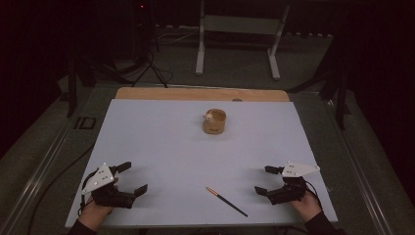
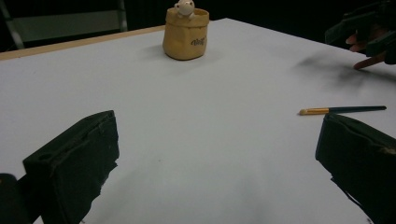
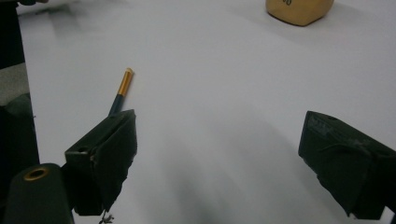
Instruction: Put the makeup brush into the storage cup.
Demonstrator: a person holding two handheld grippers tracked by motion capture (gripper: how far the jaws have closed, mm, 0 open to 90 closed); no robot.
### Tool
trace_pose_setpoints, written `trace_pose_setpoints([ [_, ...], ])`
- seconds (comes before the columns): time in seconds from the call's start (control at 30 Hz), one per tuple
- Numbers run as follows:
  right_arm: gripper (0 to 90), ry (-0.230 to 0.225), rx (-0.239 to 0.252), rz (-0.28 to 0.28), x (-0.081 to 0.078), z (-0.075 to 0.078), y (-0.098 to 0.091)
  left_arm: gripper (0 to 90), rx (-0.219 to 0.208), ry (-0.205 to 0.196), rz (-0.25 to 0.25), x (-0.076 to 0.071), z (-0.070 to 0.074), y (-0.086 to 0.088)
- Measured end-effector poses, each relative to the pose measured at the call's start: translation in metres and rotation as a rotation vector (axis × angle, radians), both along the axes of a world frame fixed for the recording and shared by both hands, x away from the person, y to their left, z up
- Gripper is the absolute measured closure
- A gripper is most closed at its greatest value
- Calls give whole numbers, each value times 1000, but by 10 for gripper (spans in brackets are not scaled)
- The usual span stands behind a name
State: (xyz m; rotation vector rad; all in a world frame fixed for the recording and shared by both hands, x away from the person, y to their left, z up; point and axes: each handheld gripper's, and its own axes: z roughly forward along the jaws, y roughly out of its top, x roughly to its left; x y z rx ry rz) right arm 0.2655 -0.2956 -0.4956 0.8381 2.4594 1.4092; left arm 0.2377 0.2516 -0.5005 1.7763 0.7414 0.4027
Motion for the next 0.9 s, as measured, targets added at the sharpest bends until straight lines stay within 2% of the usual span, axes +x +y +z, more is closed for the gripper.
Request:
trace_pose_setpoints([
  [0.27, 116, -5, 6, -16, -1, 1, -2, 6, 5, -8, -8, 0, 1, -1],
  [0.5, 116, -5, -7, -27, -1, 1, -1, 6, 4, -8, -9, 0, 1, -1],
  [0.63, 116, -12, -8, -71, -2, 8, -1, 6, 5, -13, -6, -1, 2, -1],
  [0.7, 116, -17, -28, -98, -4, 14, 0, 6, 7, -14, -4, -1, 2, -1],
  [0.9, 116, -24, -16, -140, -4, 30, 3, 6, 12, -14, -3, 0, 3, -1],
])
